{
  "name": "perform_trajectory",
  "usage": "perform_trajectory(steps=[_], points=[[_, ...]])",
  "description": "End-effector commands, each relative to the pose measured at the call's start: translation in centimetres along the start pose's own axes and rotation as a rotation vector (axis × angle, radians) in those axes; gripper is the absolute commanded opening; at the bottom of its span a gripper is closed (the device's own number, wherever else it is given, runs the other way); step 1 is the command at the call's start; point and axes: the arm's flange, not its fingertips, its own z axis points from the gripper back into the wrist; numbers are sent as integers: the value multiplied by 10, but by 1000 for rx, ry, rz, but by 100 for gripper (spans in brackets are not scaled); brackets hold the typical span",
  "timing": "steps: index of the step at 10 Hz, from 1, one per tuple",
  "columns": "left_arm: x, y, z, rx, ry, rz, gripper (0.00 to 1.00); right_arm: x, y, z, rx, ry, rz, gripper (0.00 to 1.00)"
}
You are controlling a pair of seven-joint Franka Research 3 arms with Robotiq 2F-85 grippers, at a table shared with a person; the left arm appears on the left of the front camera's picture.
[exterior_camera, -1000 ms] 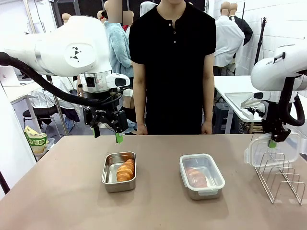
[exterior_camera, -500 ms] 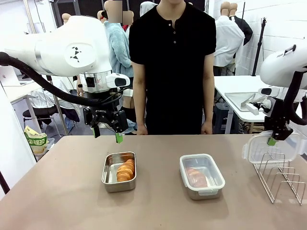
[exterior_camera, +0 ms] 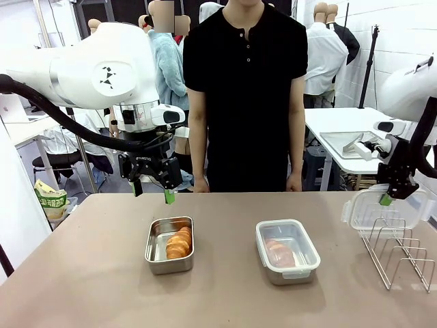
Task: Place the bread in airtight containers.
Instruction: Pick up one Airtight Container lid and hand it to the human.
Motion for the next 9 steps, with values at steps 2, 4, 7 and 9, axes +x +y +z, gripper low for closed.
perform_trajectory(steps=[2, 4, 7, 9], points=[[-1, 1, 2, 8, 0, 2, 100, -6, 10, 19, -44, 10, 20, 0], [-1, 1, 2, 8, 0, 2, 100, -7, 10, 42, -68, 27, 42, 0], [-1, 1, 2, 8, 0, 2, 100, -6, 6, 64, -68, 38, 69, 0], [-1, 1, 2, 8, 0, 2, 100, -5, 7, 82, -106, 35, 94, 0]])
